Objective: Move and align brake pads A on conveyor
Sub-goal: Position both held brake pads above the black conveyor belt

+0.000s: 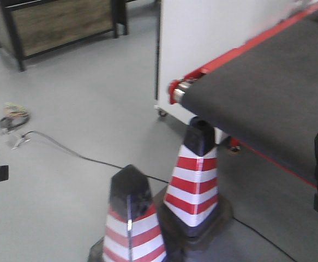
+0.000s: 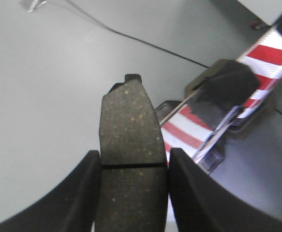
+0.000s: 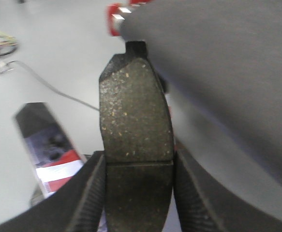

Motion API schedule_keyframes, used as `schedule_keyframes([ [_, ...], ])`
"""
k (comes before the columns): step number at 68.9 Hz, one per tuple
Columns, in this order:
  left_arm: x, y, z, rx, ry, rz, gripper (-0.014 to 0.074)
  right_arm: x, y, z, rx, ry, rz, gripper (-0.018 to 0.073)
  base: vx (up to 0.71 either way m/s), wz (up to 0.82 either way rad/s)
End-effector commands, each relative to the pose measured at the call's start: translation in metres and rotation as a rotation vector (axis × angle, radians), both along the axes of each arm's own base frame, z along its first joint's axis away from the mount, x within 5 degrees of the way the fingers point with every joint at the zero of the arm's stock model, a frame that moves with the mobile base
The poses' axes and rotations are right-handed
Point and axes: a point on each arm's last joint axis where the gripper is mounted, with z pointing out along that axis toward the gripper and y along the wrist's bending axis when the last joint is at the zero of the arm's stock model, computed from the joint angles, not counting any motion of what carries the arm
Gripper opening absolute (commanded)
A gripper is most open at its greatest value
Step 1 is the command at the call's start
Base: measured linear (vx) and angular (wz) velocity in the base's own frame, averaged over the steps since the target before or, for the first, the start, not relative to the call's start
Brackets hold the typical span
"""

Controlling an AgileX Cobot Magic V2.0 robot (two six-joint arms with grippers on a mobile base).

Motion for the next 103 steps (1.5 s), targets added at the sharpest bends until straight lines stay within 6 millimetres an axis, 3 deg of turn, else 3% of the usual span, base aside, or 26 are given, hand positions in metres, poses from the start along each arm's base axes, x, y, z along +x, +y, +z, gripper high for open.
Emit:
schedule_keyframes([
  [1, 0.0031, -0.0023, 0.0173, -0.015, -0.112, -0.018, 0.0093, 0.0040, -0.0007, 0.0176, 0.008, -0.119, -0.009, 0.0070, 0.12, -0.67],
  [103, 0.0031, -0.0023, 0.0173, -0.015, -0.112, -0.018, 0.0093, 0.0040, -0.0007, 0.0176, 0.008, -0.120, -0.009, 0.0070, 0.14, -0.60],
])
